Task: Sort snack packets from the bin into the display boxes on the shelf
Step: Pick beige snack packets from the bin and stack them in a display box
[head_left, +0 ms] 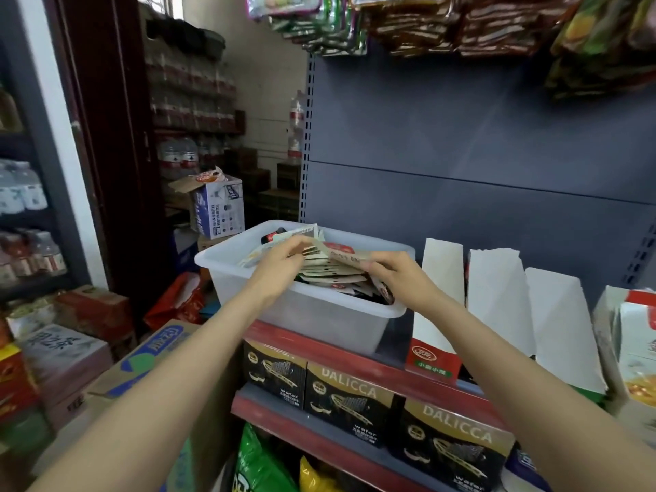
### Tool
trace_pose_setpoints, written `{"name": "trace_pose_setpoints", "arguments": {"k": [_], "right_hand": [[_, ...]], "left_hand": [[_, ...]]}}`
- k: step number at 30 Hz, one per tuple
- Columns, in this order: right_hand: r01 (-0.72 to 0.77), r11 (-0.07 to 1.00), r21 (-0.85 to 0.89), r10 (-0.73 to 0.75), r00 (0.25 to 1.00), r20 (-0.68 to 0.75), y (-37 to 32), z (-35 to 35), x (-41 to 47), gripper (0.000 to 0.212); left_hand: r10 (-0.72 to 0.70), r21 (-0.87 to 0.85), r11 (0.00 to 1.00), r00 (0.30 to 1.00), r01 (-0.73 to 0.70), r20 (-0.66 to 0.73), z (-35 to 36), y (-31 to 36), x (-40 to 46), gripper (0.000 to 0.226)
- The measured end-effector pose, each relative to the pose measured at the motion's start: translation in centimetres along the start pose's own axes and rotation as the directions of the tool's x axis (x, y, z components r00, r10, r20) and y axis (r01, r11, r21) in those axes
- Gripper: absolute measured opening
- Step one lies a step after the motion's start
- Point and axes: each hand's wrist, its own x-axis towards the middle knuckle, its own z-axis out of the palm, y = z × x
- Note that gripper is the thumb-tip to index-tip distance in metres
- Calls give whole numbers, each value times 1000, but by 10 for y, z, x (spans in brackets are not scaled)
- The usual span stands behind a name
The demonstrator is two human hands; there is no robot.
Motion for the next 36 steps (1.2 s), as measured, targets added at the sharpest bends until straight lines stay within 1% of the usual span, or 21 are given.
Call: {"name": "trace_pose_setpoints", "arguments": {"k": [2,4,6,8,10,13,17,20,23,26,30,33,36], "right_hand": [[-35,989,145,50,994,-99,-6,0,-5,24],[-57,954,295,120,972,-202,-11,-1,-8,21],[-61,893,447,202,940,-276,-15,-6,-10,19],[-68,845,531,267,913,-308,-19,-16,-16,19],[-85,825,558,304,900,-313,-21,-27,-25,21],[-106,837,536,327,883,-336,-21,-45,-43,27],[-138,843,520,374,846,-381,-18,-69,-72,20],[-165,851,498,395,826,-402,-14,-90,-94,24],[-153,890,430,362,811,-460,-8,-111,-118,28],[-143,939,312,297,793,-532,-1,-135,-146,36],[-103,989,109,149,736,-661,15,-175,-193,40],[-163,986,13,126,703,-700,28,-201,-217,43],[-242,970,-14,160,684,-712,39,-219,-233,44]], "left_hand": [[73,5,997,997,-73,19,2,5,-1,40],[136,19,990,990,-137,24,7,11,0,30],[163,-19,987,986,-163,35,12,19,2,18],[166,-65,984,986,-164,27,18,30,2,10],[179,-60,982,984,-177,18,27,42,1,8],[174,-44,984,984,-172,46,45,59,-4,8],[157,-65,986,982,-151,103,75,79,-13,8],[159,-104,984,978,-146,134,98,95,-19,7],[163,-141,980,970,-138,181,124,110,-24,5],[186,-149,977,958,-155,220,154,126,-29,11],[220,-215,964,921,-155,320,210,153,-40,28],[278,-156,959,896,-237,347,248,172,-46,34],[287,-123,958,876,-260,387,278,182,-50,26]]}}
